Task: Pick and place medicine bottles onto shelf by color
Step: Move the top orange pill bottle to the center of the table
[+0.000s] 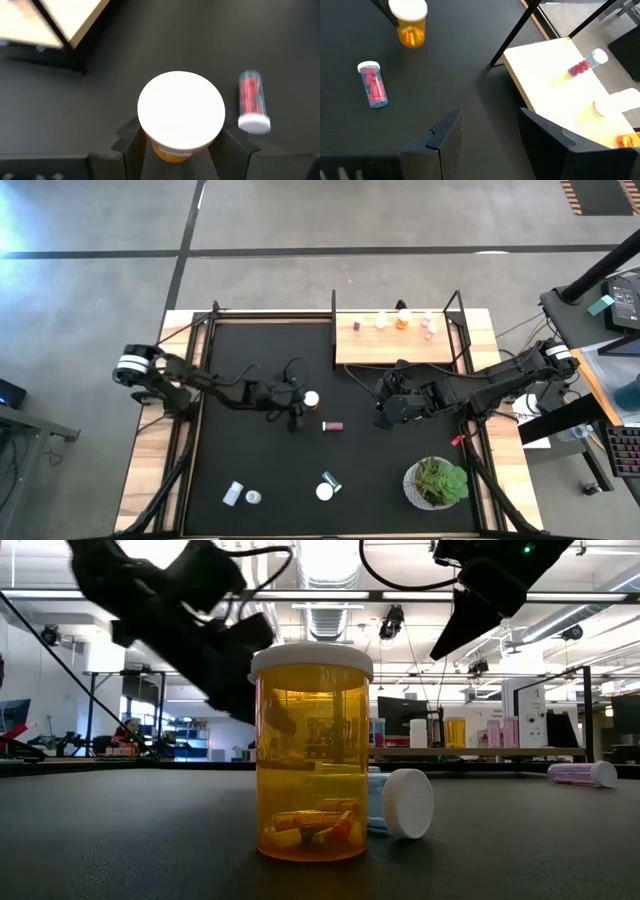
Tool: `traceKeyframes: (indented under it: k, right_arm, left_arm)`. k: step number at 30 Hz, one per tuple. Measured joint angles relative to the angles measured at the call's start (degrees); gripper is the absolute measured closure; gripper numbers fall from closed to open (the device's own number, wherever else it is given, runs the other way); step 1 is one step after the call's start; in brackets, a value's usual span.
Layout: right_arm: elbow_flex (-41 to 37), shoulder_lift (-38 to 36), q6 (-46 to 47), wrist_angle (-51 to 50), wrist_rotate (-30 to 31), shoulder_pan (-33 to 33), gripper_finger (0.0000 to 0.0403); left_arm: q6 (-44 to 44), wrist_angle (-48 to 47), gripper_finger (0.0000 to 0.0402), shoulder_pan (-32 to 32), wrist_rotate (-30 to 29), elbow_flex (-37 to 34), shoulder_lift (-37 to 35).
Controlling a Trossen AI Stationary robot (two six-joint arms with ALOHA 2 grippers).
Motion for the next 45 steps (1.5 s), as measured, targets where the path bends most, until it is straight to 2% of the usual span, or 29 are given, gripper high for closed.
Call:
traceKeyframes:
  k: [7,13,20,38,45]
  right_arm:
    - [0.0,0.0,0.0,0.0,0.0,0.0,0.022]
    - [0.0,0.0,0.0,0.0,0.0,0.0,0.022]
    - [0.0,0.0,0.0,0.0,0.0,0.0,0.022]
    - [0.0,0.0,0.0,0.0,0.0,0.0,0.022]
    - [0.0,0.0,0.0,0.0,0.0,0.0,0.022]
  left_arm:
    - [1.6,3.0,0.0237,3.0,6.4,6.8,7.0]
    - [4.1,3.6,0.0237,3.8,8.0,13.0,12.8]
    - [4.5,3.6,0.0236,4.5,9.3,17.0,16.2]
    - [2.3,2.8,0.0235,5.5,11.0,16.9,17.3]
    - [0.0,2.9,0.0189,5.6,11.0,16.9,17.3]
